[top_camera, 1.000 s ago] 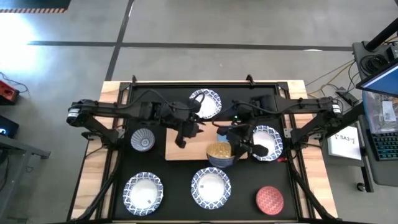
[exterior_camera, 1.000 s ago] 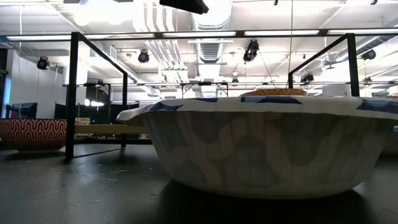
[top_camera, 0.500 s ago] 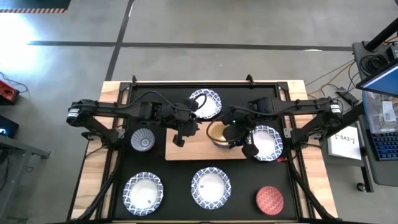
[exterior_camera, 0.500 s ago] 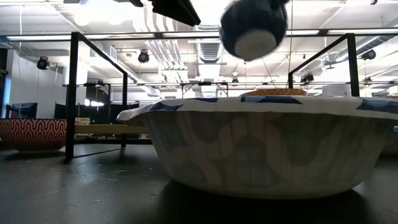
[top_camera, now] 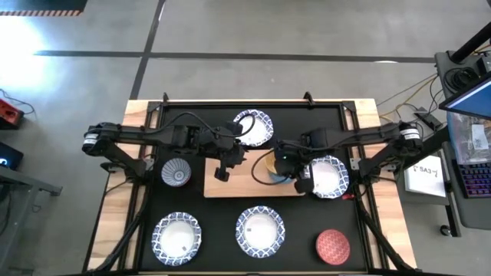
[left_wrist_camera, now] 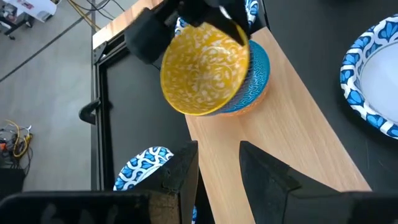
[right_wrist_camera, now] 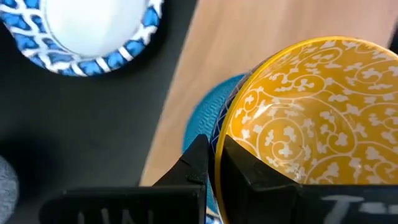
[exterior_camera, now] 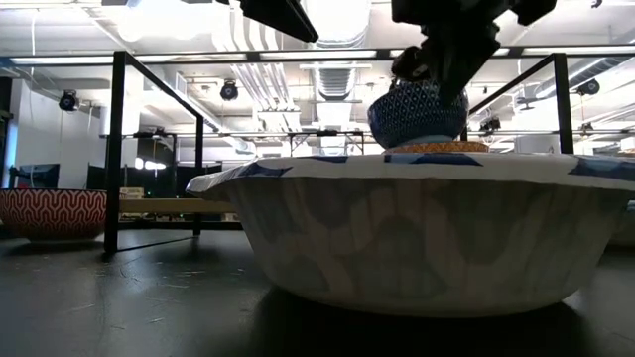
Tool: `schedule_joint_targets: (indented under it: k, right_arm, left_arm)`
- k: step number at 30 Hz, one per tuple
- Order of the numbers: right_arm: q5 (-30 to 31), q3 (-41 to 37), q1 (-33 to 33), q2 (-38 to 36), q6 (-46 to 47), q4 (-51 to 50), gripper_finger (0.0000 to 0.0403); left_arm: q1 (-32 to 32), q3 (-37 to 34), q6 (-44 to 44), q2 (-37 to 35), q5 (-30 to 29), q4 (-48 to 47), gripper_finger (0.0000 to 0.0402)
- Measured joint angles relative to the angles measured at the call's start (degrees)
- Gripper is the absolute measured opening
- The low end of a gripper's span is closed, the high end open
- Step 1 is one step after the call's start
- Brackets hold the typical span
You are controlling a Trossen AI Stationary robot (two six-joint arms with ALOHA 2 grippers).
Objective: Place and stack bowls onto a shelf
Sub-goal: Stack the small yellow and dark blue patterned bowl on top of the small light blue and yellow patterned bowl, then stack the small dark blue and red patterned bowl on top of the small yellow and dark blue patterned bowl
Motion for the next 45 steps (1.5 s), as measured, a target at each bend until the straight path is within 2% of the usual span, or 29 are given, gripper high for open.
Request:
schedule_joint_targets:
  k: [19, 29, 34, 40, 45]
  right_arm:
    - [0.0, -2.3, 0.0, 0.2, 3.5, 1.4, 0.0016]
    - [0.2, -2.3, 0.0, 0.1, 3.1, 1.0, 0.0094]
    - [0.1, 0.4, 0.0, -0.3, 3.1, -1.8, 0.0109]
    - [0.3, 6.2, 0.0, -0.7, 2.7, -4.6, 0.0106]
    - [4.8, 10.5, 0.0, -1.2, 2.0, -5.8, 0.0097]
  left_arm:
    - [0.0, 0.0, -3.3, 0.0, 0.1, -0.2, 0.0100]
    - [0.0, 0.0, -3.3, 0.0, 0.2, -0.2, 0.0100]
    - [-0.2, 0.0, -3.9, 0.0, 0.2, 0.0, 0.0100]
    - [-0.3, 0.0, -9.5, 0.1, 2.6, 1.2, 0.0100]
    - [-0.3, 0.0, -8.2, 0.1, 2.6, 6.2, 0.0100]
